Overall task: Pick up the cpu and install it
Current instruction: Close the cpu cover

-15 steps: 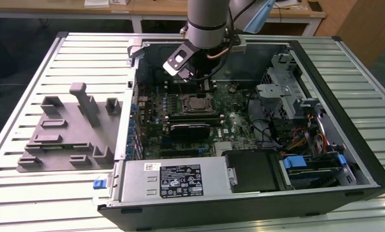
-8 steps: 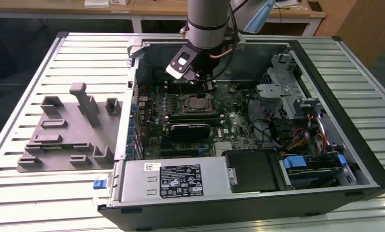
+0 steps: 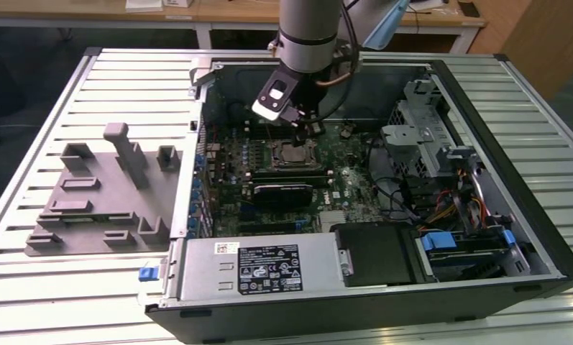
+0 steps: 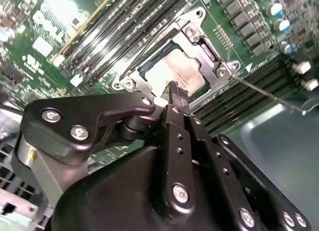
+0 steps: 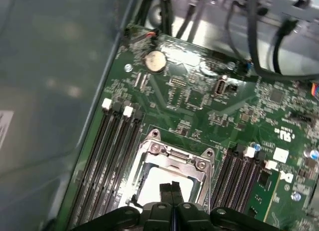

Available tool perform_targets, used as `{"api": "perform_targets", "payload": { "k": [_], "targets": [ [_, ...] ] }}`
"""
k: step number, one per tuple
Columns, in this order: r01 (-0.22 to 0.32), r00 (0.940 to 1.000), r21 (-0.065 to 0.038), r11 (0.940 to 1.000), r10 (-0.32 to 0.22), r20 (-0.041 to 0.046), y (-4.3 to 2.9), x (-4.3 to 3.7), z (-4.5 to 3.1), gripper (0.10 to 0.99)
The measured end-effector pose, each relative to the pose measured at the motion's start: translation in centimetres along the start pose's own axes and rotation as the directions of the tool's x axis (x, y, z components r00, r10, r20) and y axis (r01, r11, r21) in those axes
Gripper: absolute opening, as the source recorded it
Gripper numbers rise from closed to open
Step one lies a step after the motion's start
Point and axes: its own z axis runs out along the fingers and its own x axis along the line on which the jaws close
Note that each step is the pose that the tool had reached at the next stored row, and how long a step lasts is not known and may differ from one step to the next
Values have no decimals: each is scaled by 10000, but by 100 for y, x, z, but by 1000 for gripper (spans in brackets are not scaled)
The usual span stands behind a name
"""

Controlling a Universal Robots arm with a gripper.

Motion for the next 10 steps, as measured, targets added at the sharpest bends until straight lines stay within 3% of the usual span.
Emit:
{"api": "perform_targets", "payload": {
  "k": [5, 10],
  "targets": [
    [914, 9958, 29, 9958, -914, 4, 0, 0, 2, 106],
    [1805, 9836, 57, 9836, -1805, 4, 0, 0, 3, 106]
  ]
}}
